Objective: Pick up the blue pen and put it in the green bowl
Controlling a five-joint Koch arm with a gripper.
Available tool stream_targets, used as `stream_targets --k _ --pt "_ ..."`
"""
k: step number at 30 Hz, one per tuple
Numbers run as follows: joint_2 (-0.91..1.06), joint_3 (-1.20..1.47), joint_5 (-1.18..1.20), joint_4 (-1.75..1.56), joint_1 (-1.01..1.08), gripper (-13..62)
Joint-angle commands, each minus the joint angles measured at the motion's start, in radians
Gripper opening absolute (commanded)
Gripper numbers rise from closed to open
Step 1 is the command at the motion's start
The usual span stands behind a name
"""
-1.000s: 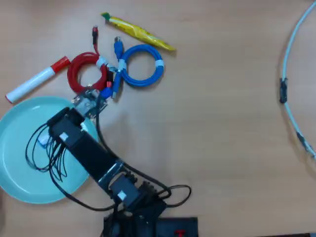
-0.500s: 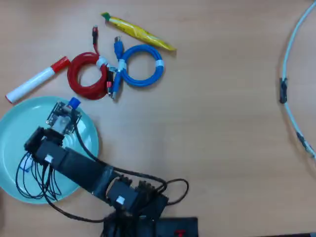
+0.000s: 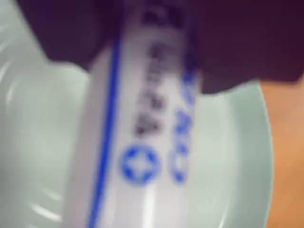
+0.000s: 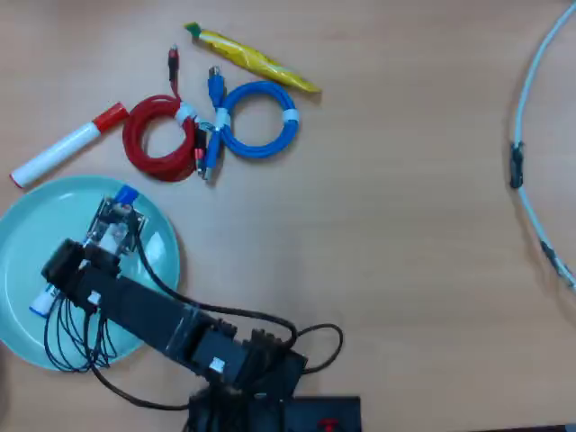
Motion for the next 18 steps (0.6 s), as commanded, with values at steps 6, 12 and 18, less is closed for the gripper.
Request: stream_targets --k 6,12,18 --pt "-0.018 -0.005 0.023 -0.250 -0.020 -6.9" --pt "-0.097 0.127 0.020 -0.494 -0.018 -6.8" --pt "-0.097 0.272 0.014 -0.663 -0.005 -6.6"
